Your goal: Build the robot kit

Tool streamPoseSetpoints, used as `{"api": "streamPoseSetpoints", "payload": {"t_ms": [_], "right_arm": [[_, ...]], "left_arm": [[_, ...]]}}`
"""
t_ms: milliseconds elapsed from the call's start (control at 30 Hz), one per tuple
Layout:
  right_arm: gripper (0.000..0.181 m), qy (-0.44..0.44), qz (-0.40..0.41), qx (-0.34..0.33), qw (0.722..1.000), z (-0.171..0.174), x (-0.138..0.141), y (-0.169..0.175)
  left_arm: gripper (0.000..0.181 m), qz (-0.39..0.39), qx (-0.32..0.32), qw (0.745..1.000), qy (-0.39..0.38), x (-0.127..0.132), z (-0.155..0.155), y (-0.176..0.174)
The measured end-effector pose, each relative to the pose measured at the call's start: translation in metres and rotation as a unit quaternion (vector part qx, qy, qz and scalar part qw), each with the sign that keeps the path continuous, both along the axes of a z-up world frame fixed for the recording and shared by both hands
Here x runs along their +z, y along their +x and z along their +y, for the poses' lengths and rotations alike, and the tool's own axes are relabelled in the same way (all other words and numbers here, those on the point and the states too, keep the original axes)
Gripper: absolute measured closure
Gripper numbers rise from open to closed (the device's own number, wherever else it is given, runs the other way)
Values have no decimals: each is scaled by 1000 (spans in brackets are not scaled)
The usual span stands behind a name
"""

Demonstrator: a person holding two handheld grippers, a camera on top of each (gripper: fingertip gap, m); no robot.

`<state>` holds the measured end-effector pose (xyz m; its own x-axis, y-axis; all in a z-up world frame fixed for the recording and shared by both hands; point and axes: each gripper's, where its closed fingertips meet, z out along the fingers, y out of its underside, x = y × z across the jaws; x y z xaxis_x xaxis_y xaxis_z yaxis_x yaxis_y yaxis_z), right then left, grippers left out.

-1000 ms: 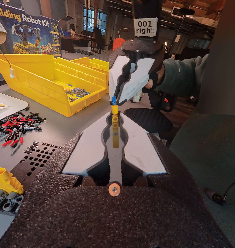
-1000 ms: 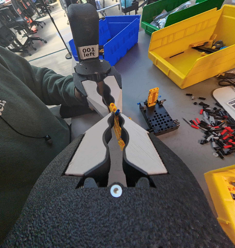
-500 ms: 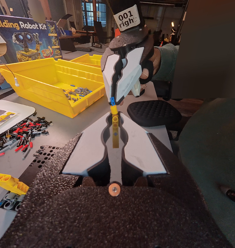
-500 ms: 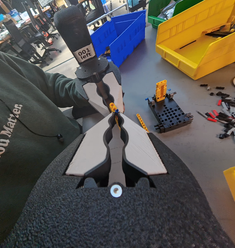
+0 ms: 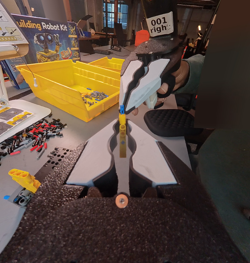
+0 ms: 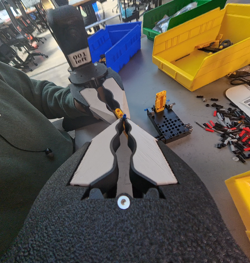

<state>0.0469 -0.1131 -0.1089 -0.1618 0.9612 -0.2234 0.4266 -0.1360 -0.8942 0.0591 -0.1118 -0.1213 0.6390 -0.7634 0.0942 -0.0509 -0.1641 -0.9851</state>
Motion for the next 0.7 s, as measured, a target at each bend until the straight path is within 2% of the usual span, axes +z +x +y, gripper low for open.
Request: {"api": "streamPoseSetpoints", "payload": {"t_ms": [267, 400, 467, 567, 700], "right_arm": [[180, 7, 17, -3, 1000, 0, 3, -5], [177, 16, 34, 14, 999, 0, 14, -4], [164, 42, 45, 39, 997, 0, 27, 0], [160, 107, 37, 76, 991, 9, 34, 14], [154, 37, 7, 107, 994, 13, 18, 24]], "left_arm": [[175, -6, 0, 1000, -3, 1, 1, -4], [174, -53, -27, 998, -20, 8, -2, -3], [174, -84, -41, 995, -34, 11, -3, -3], [174, -121, -62, 990, -46, 17, -6, -5], [174, -143, -80, 985, -51, 22, -9, -5]]}}
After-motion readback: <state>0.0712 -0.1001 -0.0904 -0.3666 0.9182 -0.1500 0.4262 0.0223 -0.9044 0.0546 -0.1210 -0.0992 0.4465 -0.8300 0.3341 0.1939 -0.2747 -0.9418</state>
